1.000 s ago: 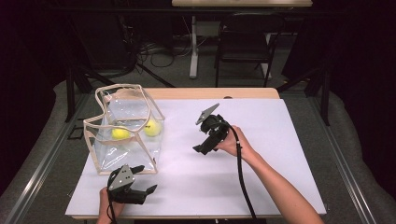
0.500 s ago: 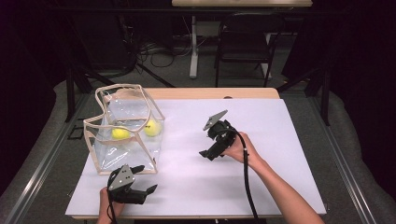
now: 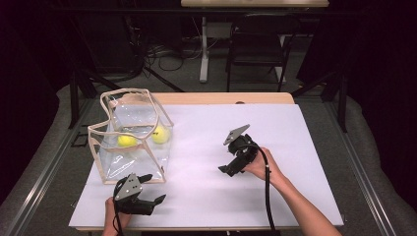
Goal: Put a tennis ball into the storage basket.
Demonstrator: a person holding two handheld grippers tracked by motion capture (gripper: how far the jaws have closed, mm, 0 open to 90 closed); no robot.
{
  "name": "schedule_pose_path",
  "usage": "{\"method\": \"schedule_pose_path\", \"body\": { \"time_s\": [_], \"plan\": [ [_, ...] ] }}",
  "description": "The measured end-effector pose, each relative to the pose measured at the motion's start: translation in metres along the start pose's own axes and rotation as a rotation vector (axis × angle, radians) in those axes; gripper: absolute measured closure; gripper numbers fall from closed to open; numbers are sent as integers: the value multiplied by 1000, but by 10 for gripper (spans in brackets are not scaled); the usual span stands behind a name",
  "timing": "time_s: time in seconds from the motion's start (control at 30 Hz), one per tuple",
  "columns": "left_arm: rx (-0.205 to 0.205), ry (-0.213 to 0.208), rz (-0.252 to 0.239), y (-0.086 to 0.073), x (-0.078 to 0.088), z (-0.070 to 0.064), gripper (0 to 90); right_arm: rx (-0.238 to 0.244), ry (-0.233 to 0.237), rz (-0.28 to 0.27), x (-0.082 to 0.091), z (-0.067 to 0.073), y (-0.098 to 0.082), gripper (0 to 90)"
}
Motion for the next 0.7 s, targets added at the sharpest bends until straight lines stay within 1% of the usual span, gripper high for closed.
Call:
{"method": "schedule_pose_path", "body": {
  "time_s": [0.4,0.7],
  "plan": [
    [0,5,-1,0,1,1,161,-17,-15,0,3,3,-21,2],
    [-2,5,1,0,2,1,162,-43,-26,-18,9,3,-38,3]
  ]
}}
Point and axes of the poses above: each handheld gripper's, and its own axes: x roughly backward along the jaws, y roughly out of its top, z roughly to its left, the point moved 5 cm from there along -x, roughly forward along the jaws, and after that the axes turned 11 degrees about -y, right-handed, at the moved point
